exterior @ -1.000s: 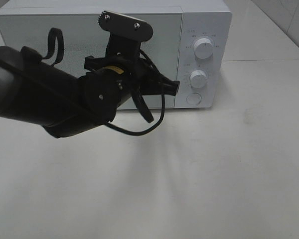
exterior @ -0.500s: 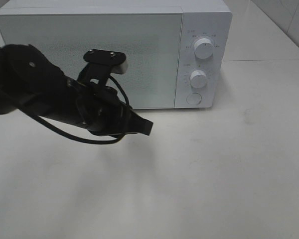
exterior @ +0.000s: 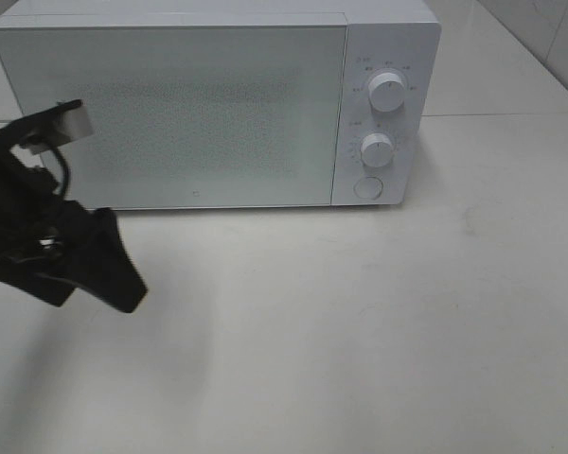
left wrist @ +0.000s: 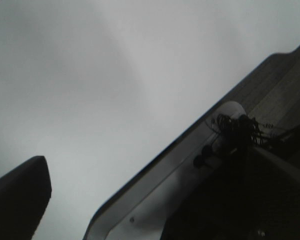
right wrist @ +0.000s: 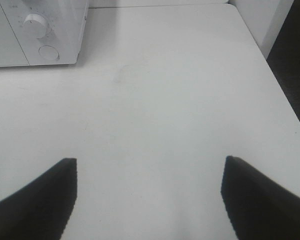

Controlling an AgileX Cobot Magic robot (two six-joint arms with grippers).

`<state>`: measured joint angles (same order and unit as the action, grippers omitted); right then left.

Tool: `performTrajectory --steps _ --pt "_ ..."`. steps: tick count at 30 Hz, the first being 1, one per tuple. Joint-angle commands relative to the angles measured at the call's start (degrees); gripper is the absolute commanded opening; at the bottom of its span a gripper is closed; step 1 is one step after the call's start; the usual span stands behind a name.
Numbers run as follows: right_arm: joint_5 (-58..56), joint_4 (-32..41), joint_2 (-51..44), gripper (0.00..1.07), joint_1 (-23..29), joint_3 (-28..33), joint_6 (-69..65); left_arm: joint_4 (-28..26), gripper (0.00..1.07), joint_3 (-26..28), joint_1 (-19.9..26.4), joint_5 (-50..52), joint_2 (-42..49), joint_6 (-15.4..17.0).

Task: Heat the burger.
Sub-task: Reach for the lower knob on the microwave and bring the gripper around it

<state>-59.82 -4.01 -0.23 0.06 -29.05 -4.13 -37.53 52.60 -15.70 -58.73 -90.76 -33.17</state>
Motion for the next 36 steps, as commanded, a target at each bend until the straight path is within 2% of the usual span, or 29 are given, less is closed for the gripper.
performTrajectory --steps 1,2,3,4,6,7,8,9,10,11,12,13,15,18,20,23,24,26,27,29,31,36 --pt "0.4 0.1 -1.6 0.76 0.2 -0.1 0.7 2.9 1.00 -0.2 5.2 -8.1 3.2 2.5" --pt "0.4 0.1 -1.6 0.76 0.2 -0.1 0.7 2.9 1.00 -0.2 5.2 -8.1 3.2 2.5" --pt "0.4 0.1 -1.6 0.76 0.2 -0.1 0.7 4.9 1.00 -0.2 8.2 -9.9 5.1 3.8" --pt "0.4 0.1 -1.6 0.76 0.2 -0.1 0.7 4.9 1.00 -0.2 8.2 -9.9 5.1 3.8" --pt "0.4 0.1 -1.6 0.76 0.2 -0.1 0.7 7.0 1.00 -0.2 12.7 -10.4 8.5 7.2" --pt "0.4 0.1 -1.6 0.76 0.2 -0.1 0.7 7.0 1.00 -0.2 12.7 -10.4 8.5 7.2" --pt "0.4 0.1 -1.6 0.76 0.2 -0.1 0.7 8.8 1.00 -0.2 15.6 -10.6 10.8 10.0" --pt "0.4 0.1 -1.6 0.76 0.2 -0.1 0.7 10.3 1.00 -0.2 17.0 -10.7 12.1 11.5" --pt "0.4 0.1 -1.6 0.76 0.2 -0.1 0.7 10.3 1.00 -0.2 17.0 -10.7 12.1 11.5" --pt "0.4 0.1 -1.6 0.76 0.2 -0.1 0.7 14.0 1.00 -0.2 18.7 -10.7 14.6 14.5" --pt "0.4 0.1 -1.6 0.76 0.2 -0.1 0.7 15.7 1.00 -0.2 19.3 -10.7 16.0 16.1" --pt "0.4 0.1 -1.6 0.76 0.2 -0.1 0.7 15.7 1.00 -0.2 19.3 -10.7 16.0 16.1" --pt "0.4 0.1 -1.6 0.76 0.2 -0.1 0.7 23.2 1.00 -0.2 19.9 -10.3 21.9 21.9" --pt "0.4 0.1 -1.6 0.76 0.2 -0.1 0.7 24.4 1.00 -0.2 19.9 -10.1 23.2 22.7" --pt "0.4 0.1 -1.6 0.76 0.2 -0.1 0.7 27.1 1.00 -2.2 19.9 -8.0 31.0 24.5" --pt "0.4 0.1 -1.6 0.76 0.2 -0.1 0.7 27.1 1.00 -3.2 19.9 -7.1 32.7 24.4" --pt "0.4 0.1 -1.6 0.76 0.2 -0.1 0.7 27.0 1.00 -6.0 19.9 -5.3 37.2 24.4" --pt "0.4 0.1 -1.6 0.76 0.2 -0.1 0.7 27.0 1.00 -7.2 19.9 -4.8 39.1 24.4" --pt "0.4 0.1 -1.6 0.76 0.2 -0.1 0.7 27.0 1.00 -10.2 19.9 -4.2 43.3 24.2" --pt "0.4 0.1 -1.6 0.76 0.2 -0.1 0.7 27.0 1.00 -11.6 19.9 -4.2 45.5 24.2" --pt "0.4 0.1 -1.6 0.76 0.2 -0.1 0.7 27.1 1.00 -16.3 19.9 -4.1 54.4 24.0" --pt "0.4 0.1 -1.6 0.76 0.2 -0.1 0.7 27.1 1.00 -19.8 19.9 -3.8 63.1 22.2"
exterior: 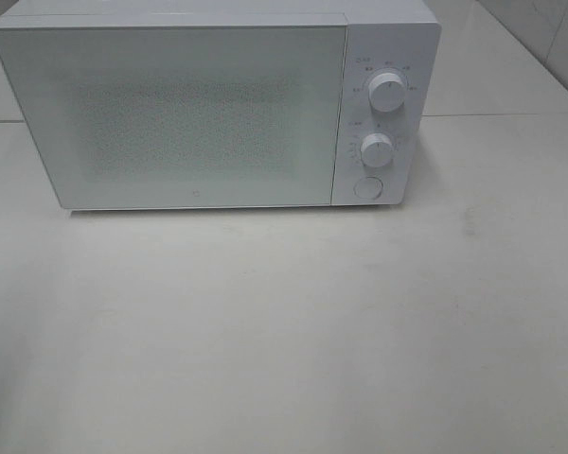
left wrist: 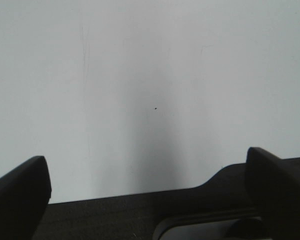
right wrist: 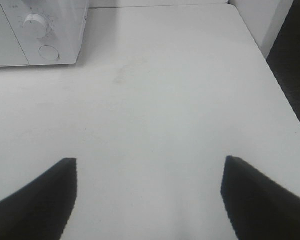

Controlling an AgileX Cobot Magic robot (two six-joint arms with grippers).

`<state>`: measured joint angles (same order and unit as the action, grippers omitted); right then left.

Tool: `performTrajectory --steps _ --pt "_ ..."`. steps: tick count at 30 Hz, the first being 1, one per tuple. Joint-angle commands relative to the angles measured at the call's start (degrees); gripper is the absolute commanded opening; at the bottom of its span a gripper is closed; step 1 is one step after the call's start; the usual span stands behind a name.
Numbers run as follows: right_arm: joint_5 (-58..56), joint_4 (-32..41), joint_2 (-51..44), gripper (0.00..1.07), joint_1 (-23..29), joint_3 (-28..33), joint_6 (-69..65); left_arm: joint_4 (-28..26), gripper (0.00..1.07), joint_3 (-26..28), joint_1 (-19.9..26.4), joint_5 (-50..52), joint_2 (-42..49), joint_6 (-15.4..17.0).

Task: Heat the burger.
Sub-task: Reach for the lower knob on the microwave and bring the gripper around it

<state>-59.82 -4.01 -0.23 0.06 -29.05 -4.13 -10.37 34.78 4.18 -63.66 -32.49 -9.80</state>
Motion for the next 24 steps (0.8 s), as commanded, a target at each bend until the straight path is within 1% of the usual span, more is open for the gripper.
performTrajectory --steps 1,2,3,4,5,6,7,8,10,11,13,16,24 --pt "0.4 0.1 -1.6 0.76 0.2 -0.1 0.7 -0.1 1.00 -2.9 0.1 2.0 9.3 -2.0" --pt "0.4 0.1 -1.6 0.76 0.2 -0.1 0.7 -0.1 1.00 -2.9 0.1 2.0 9.3 -2.0" --pt "0.4 0.1 -1.6 0.76 0.2 -0.1 0.7 -0.1 1.00 -3.3 0.1 2.9 11.6 -2.0" --pt "0.4 0.1 -1.6 0.76 0.2 -0.1 0.7 -0.1 1.00 -4.2 0.1 4.5 15.9 -2.0" --pt "0.4 0.1 -1.6 0.76 0.2 -0.1 0.7 -0.1 1.00 -4.2 0.1 4.5 15.9 -2.0" --pt "0.4 0.1 -1.6 0.76 0.2 -0.1 0.7 -0.2 1.00 -4.6 0.1 5.2 17.8 -2.0" --pt "0.4 0.1 -1.6 0.76 0.2 -0.1 0.7 -0.1 1.00 -5.2 0.1 4.9 22.5 -1.9" --pt "0.4 0.1 -1.6 0.76 0.2 -0.1 0.7 -0.1 1.00 -5.2 0.1 4.9 22.5 -1.9" --pt "0.4 0.1 -1.6 0.76 0.2 -0.1 0.7 0.3 1.00 -6.0 0.1 3.8 28.2 -2.0" --pt "0.4 0.1 -1.6 0.76 0.2 -0.1 0.7 0.3 1.00 -6.0 0.1 3.8 28.2 -2.0" --pt "0.4 0.1 -1.6 0.76 0.2 -0.1 0.7 0.6 1.00 -6.1 0.1 3.8 32.6 -1.7" --pt "0.4 0.1 -1.6 0.76 0.2 -0.1 0.7 0.5 1.00 -6.1 0.1 3.8 34.3 -1.7" --pt "0.4 0.1 -1.1 0.76 0.2 -0.1 0.6 -0.1 1.00 -6.1 0.1 3.8 34.3 -1.6"
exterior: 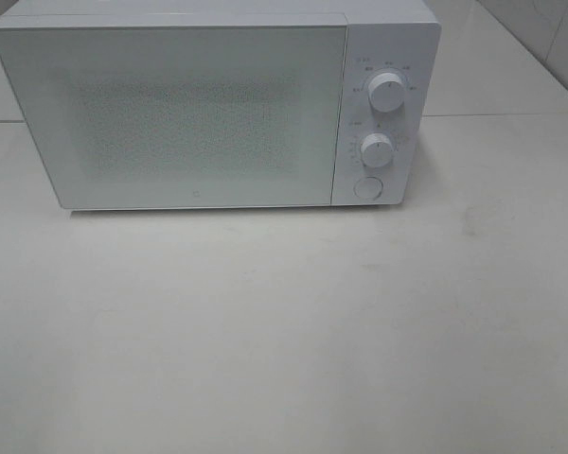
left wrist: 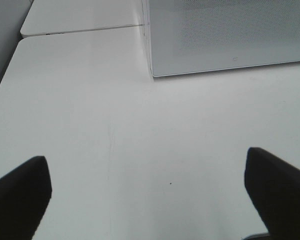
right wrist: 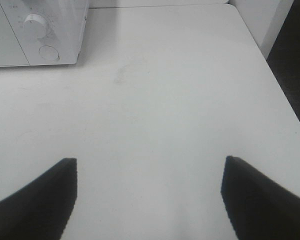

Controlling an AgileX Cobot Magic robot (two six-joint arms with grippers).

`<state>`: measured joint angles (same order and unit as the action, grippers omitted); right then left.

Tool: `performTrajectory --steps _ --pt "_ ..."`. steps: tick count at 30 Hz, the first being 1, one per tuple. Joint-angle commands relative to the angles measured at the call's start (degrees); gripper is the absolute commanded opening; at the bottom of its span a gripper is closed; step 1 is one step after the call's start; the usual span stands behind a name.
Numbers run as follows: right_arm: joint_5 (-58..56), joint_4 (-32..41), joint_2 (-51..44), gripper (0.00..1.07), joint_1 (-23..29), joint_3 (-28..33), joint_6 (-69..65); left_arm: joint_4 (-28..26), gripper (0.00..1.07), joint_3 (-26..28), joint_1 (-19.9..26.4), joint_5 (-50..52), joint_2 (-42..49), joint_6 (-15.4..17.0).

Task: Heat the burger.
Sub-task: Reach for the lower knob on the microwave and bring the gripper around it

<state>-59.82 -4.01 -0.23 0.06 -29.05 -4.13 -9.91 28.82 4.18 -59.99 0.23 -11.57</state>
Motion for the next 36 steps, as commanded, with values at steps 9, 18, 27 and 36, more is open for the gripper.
performTrajectory --steps 9,18,27,36 --pt "0.4 0.1 -1.0 0.76 0.2 -0.1 0.6 -0.5 1.00 -0.1 0.1 0.1 1.5 0.1" --pt "0.4 0.1 -1.0 0.76 0.2 -0.1 0.6 -0.5 1.00 -0.1 0.1 0.1 1.5 0.1" --pt "0.4 0.1 -1.0 0.76 0.2 -0.1 0.7 -0.5 1.00 -0.1 0.1 0.1 1.5 0.1" --pt "0.5 0.0 -1.0 0.76 0.2 -0.1 0.6 -0.5 0.99 -0.1 0.1 0.1 1.5 0.1"
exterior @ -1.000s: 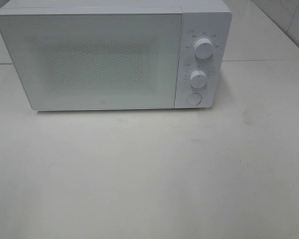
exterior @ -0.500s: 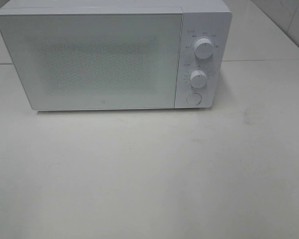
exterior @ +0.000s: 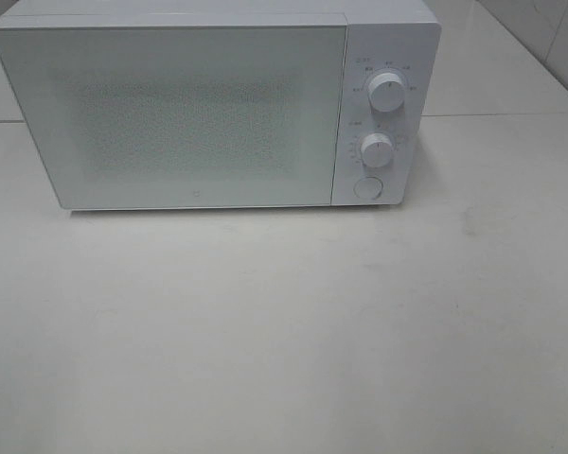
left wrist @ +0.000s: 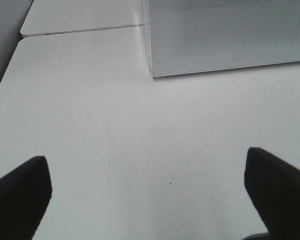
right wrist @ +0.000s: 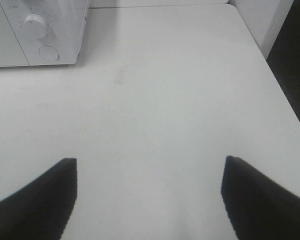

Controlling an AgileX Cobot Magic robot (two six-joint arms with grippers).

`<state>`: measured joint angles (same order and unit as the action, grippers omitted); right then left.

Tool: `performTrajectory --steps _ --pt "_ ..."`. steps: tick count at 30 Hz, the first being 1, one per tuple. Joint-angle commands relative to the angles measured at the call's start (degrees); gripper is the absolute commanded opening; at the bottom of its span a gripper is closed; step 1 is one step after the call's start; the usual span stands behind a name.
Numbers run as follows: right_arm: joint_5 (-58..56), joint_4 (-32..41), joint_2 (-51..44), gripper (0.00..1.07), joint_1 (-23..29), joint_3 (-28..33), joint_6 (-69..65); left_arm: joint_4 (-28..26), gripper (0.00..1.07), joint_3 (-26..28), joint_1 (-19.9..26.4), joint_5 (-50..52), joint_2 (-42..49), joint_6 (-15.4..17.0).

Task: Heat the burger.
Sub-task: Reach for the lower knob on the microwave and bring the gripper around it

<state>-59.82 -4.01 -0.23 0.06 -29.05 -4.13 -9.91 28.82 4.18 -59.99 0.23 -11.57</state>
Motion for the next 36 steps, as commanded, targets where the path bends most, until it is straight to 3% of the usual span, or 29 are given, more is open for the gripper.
performTrajectory --steps 1,9,36 --pt "0.9 0.0 -0.7 0.76 0.2 -0.4 0.6 -0.5 0.99 -0.1 0.1 0.1 1.5 0.1" --pt "5.9 0.3 4.3 0.74 0.2 -2.5 0.6 -0.5 0.98 -0.1 0.1 0.1 1.5 0.1" --pt "34.4 0.1 36.3 0.74 0.2 -2.4 0.6 -0.5 0.98 -0.1 0.1 0.1 1.5 0.1"
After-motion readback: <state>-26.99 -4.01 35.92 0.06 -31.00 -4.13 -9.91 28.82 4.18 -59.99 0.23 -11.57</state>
